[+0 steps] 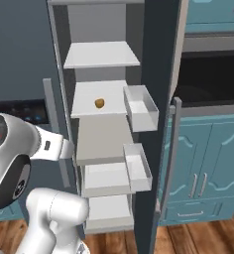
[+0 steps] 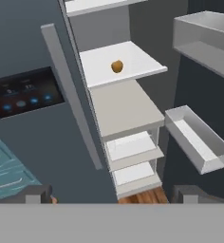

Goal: Retrieve the peach and apple from the fridge and place them into the bowl on the dining table.

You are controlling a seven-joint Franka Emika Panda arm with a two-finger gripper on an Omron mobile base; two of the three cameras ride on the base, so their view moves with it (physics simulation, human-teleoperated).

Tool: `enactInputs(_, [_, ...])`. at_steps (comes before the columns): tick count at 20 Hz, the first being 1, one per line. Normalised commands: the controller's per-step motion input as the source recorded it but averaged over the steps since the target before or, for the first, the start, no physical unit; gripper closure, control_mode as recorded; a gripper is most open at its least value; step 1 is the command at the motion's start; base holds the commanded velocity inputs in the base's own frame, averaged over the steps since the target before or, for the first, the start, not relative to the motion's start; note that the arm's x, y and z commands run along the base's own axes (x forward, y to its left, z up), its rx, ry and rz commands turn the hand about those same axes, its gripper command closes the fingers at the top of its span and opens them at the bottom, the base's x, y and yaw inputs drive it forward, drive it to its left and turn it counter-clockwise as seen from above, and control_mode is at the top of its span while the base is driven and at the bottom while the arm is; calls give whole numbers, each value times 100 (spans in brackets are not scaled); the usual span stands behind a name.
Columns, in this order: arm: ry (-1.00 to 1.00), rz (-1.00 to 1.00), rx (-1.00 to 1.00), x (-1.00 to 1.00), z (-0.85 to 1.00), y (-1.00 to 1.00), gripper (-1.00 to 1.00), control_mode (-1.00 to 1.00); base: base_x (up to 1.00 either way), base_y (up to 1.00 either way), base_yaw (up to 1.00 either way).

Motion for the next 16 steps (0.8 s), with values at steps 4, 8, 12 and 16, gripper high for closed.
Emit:
enactInputs(4, [0,0,0,0,0,0,-100,100,21,-18,7])
enactInputs(8, [0,0,0,0,0,0,-100,100,57,0,4])
enactInputs(12, [0,0,0,0,0,0,-100,100,76,0,0])
enactInputs(16, [0,0,0,0,0,0,-100,100,58,-7,0])
